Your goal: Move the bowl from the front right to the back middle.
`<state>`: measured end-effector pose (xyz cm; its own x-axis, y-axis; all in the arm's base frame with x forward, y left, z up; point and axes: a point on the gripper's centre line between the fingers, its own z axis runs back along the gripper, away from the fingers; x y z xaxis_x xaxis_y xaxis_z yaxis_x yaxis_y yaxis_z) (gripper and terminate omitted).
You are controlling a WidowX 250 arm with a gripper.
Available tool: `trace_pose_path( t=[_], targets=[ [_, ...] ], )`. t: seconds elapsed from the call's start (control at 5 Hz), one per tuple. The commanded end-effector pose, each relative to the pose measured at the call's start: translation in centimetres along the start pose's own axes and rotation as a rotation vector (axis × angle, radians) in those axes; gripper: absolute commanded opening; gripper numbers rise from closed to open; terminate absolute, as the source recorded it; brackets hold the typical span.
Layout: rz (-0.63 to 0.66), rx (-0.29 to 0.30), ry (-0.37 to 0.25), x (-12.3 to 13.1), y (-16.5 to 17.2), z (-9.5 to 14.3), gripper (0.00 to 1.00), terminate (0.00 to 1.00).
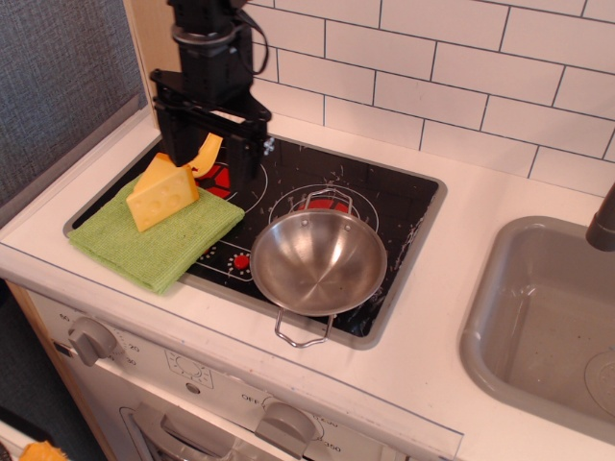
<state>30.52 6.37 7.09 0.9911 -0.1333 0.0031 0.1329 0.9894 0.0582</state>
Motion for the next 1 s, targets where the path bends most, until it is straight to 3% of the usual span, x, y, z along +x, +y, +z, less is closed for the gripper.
trace_pose_path(
  t=[0.0,0.4,0.6,0.8],
  targets=[
    [-0.238,0.015,-0.045,2.8,-7.9,1.4,1.00,0.00],
    [-0.318,-0.059,-0.046,1.9,-14.7,0.4,1.00,0.00],
    [-0.280,-0.032,0.016,1.1,-16.7,-0.9,1.00,0.00],
    [-0.089,0.056,0.064,-0.1,-16.6,-1.8,1.00,0.00]
  ],
)
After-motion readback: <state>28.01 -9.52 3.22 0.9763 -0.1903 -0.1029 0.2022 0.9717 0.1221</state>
